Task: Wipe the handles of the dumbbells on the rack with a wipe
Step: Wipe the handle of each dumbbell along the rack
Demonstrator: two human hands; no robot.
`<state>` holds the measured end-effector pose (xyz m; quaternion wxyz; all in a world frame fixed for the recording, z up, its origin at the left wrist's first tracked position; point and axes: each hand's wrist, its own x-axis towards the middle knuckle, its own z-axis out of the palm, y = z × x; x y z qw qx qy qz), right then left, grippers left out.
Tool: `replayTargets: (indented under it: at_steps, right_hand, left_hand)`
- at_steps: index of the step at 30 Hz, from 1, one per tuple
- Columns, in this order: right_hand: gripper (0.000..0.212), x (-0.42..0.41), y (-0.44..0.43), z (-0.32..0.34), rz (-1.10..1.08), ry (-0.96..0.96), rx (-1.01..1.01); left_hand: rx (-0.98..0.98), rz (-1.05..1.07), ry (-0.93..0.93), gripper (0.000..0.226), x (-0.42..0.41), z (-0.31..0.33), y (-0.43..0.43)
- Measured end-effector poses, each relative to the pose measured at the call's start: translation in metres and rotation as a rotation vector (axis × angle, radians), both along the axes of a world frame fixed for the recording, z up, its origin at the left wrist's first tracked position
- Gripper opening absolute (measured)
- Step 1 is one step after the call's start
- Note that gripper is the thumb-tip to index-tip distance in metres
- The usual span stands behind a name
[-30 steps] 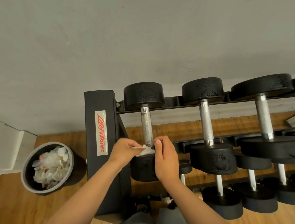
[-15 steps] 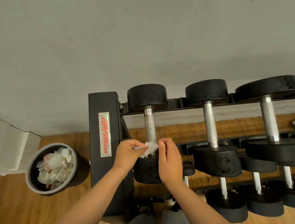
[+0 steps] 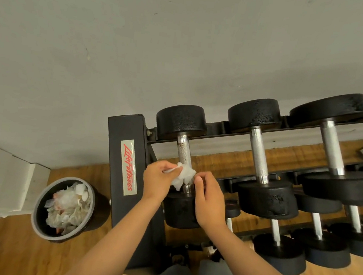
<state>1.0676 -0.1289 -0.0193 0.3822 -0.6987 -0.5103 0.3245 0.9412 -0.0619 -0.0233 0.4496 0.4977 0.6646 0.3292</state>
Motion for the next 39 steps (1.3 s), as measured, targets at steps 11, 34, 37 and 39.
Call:
replayTargets:
  at_steps: [11,34,37,39]
  right_hand:
    - [0.028,0.001,-0.001,0.0,0.009,-0.033,-0.017]
    - [0.026,0.0,0.0,-0.001,0.006,-0.046,-0.001]
    - [0.021,0.001,0.0,-0.001,0.009,-0.051,-0.002]
    - [0.021,0.001,-0.001,-0.001,0.009,-0.048,-0.008]
  left_hand:
    - [0.119,0.228,0.011,0.009,0.027,0.026,0.037]
    - [0.07,0.305,-0.073,0.009,0.032,0.02,0.021]
    - [0.061,0.352,-0.102,0.007,0.036,0.029,0.038]
    - [0.062,0.374,-0.104,0.006,0.039,0.031,0.044]
